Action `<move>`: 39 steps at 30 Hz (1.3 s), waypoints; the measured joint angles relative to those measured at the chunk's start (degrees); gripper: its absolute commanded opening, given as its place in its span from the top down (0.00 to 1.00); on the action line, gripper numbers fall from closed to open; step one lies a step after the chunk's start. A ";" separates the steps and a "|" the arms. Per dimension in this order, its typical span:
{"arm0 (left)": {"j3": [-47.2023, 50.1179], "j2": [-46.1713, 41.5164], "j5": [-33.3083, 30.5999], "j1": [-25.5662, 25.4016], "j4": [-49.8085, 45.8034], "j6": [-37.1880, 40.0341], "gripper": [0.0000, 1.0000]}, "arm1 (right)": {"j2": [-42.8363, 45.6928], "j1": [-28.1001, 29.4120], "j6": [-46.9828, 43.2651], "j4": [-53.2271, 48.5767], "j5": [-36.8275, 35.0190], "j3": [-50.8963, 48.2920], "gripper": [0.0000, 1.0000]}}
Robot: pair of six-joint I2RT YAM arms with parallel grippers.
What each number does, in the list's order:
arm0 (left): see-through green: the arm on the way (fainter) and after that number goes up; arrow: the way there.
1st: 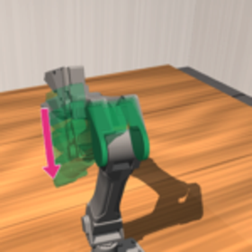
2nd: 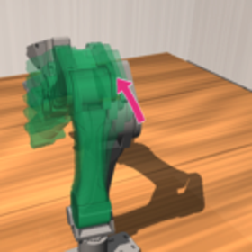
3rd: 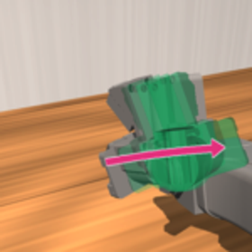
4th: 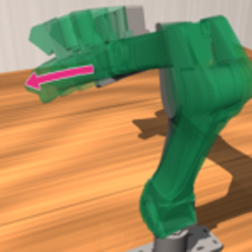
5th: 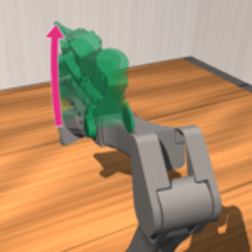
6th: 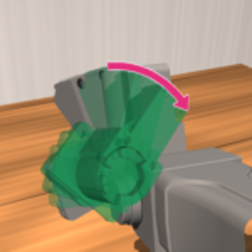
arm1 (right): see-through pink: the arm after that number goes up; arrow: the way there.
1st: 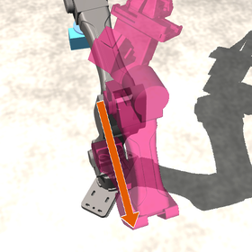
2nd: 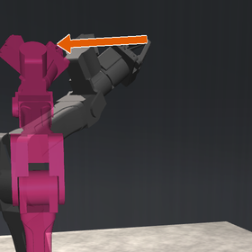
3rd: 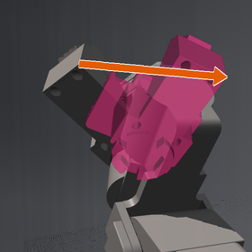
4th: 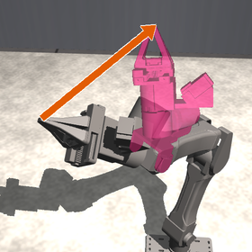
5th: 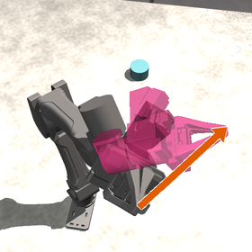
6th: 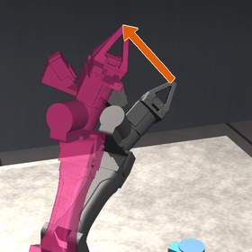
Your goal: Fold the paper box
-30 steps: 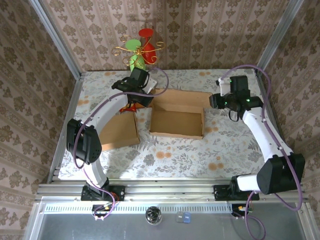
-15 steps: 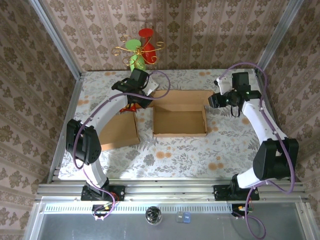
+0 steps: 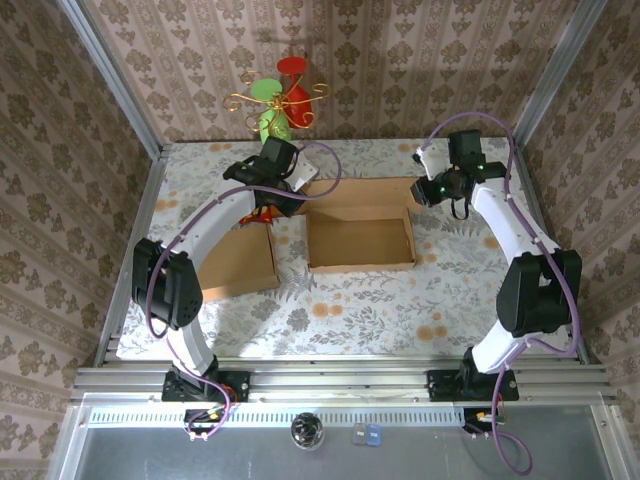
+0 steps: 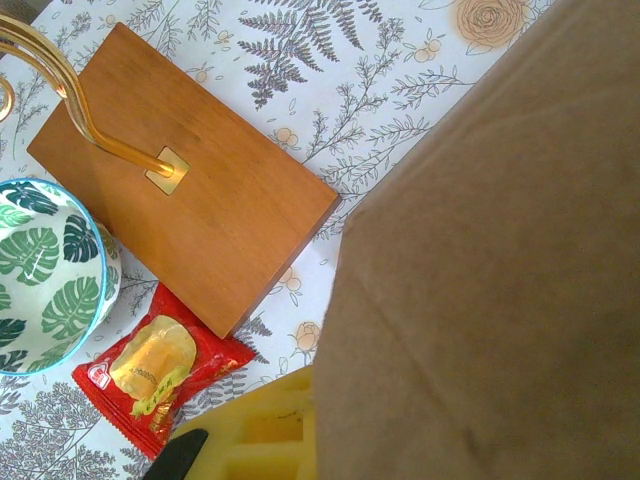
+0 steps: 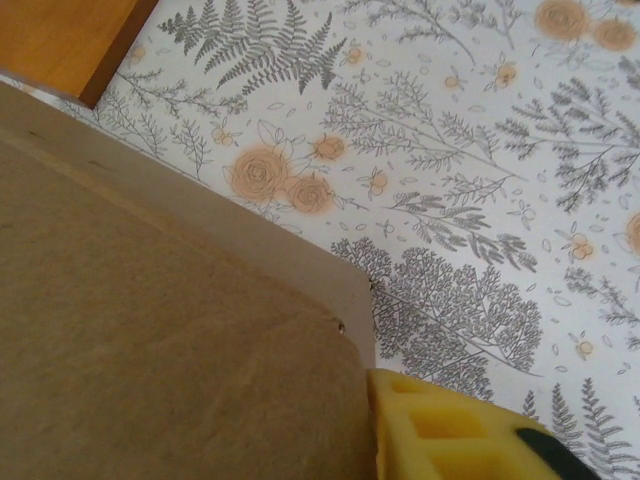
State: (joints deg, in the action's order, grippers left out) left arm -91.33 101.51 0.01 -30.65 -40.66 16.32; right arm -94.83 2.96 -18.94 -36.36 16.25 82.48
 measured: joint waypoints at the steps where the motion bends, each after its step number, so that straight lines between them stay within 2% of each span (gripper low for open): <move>1: -0.07 0.02 0.02 0.00 0.02 -0.02 1.00 | -0.17 0.11 0.00 -0.13 -0.07 0.15 0.85; 9: -1.03 0.22 0.20 0.00 -0.28 -1.62 1.00 | -0.44 1.88 1.81 -0.52 -4.13 0.94 1.00; 12: -1.31 0.79 0.22 0.07 -0.42 -4.44 1.00 | 0.07 3.23 3.87 1.42 -7.15 -0.28 1.00; 16: -1.22 1.05 0.44 0.00 0.92 -10.56 1.00 | 4.35 5.11 8.68 7.39 -10.99 -6.78 1.00; 24: 4.31 0.22 4.07 -0.90 10.84 -21.62 1.00 | 13.00 6.32 19.93 19.10 -15.50 -19.61 1.00; 31: 4.94 0.28 6.08 -1.57 17.44 -26.64 1.00 | 13.88 6.29 24.52 25.00 -18.43 -21.09 1.00; 39: 4.90 3.43 7.15 -1.57 24.35 -28.92 1.00 | 13.77 6.08 26.88 31.47 -20.11 -22.80 1.00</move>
State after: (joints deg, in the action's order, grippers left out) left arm -86.43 104.95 7.16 -32.23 -16.32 -12.60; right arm -81.06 9.04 7.94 -4.89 -3.86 59.68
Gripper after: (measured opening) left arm 0.056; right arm 0.076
